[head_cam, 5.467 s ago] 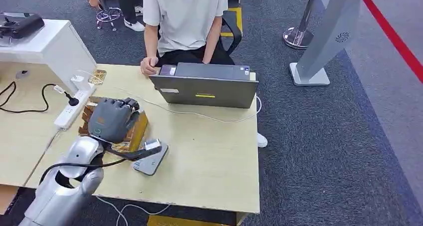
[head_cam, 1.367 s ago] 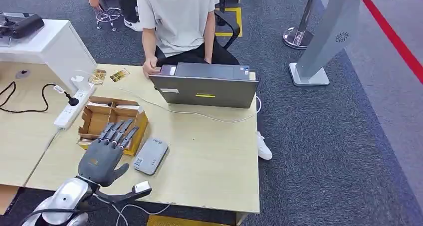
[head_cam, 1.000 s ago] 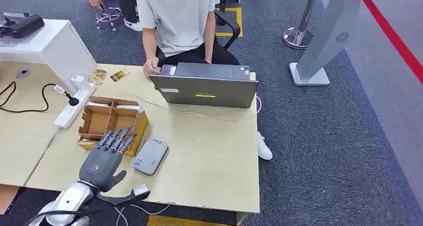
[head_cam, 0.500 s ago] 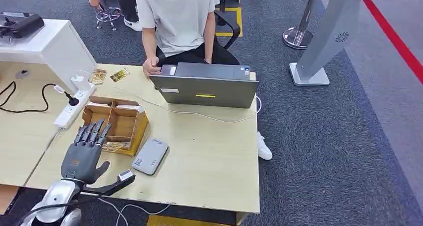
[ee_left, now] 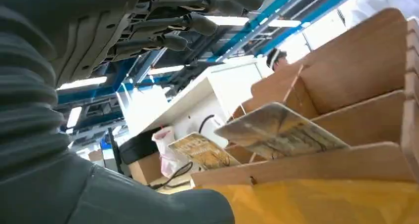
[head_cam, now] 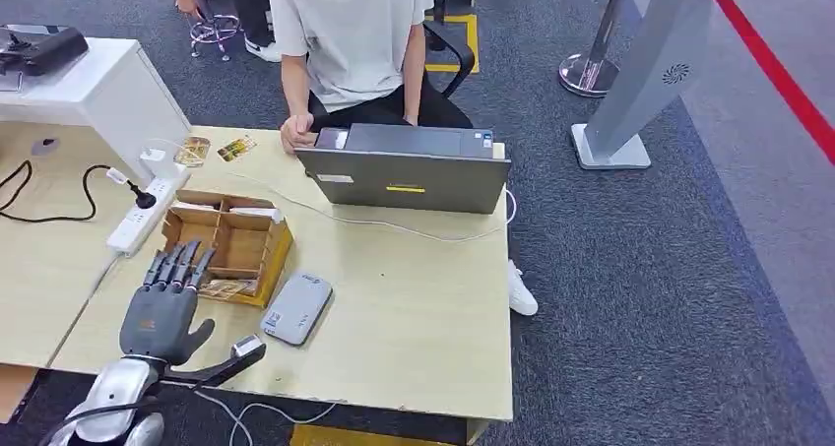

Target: Pass the card to the sensor for recognition and then transmit it.

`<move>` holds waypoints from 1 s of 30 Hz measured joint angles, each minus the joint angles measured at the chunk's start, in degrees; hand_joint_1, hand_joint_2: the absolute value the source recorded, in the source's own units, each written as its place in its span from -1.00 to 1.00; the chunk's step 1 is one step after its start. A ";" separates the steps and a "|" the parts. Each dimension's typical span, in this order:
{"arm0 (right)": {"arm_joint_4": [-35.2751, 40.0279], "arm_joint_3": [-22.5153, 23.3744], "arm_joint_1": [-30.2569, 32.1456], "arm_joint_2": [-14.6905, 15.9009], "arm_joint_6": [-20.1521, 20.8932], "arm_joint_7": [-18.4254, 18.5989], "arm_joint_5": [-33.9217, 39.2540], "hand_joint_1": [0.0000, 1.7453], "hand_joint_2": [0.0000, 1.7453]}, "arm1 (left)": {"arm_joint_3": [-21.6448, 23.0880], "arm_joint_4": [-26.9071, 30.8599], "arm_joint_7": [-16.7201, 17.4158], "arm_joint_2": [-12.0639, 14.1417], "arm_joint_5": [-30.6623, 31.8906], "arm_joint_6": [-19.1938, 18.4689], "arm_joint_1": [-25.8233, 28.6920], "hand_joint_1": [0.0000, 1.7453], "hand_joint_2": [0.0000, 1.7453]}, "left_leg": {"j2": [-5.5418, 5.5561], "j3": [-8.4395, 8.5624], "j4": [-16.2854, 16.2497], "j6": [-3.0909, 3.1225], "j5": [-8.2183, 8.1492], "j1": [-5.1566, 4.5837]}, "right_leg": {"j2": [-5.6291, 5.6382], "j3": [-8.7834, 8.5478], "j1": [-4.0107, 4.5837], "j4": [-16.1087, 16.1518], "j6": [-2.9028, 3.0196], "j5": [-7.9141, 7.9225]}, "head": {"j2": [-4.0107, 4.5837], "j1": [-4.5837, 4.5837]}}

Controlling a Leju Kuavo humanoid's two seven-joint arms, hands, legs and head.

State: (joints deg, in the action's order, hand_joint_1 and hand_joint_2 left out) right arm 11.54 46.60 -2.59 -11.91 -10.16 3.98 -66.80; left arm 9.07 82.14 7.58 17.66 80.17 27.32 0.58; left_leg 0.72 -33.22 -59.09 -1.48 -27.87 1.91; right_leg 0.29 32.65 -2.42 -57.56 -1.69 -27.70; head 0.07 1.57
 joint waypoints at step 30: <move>0.00 -1.33 -0.05 0.22 0.44 -0.79 -1.64 -1.00 1.00 | -2.40 -8.04 -2.40 -1.88 -0.26 0.48 -5.20 1.00 1.00 | 0.01 0.00 0.00 0.00 0.00 0.00 | 0.00 0.01 0.00 0.00 0.00 0.00 | 0.00 0.00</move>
State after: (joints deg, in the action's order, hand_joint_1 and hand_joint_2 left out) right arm 11.54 45.27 -2.64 -11.69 -9.73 3.19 -68.43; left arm 6.67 74.09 5.18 15.78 79.91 27.80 -4.61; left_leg 0.73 -33.22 -59.09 -1.48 -27.87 1.91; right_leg 0.29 32.66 -2.42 -57.56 -1.69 -27.70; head 0.07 1.57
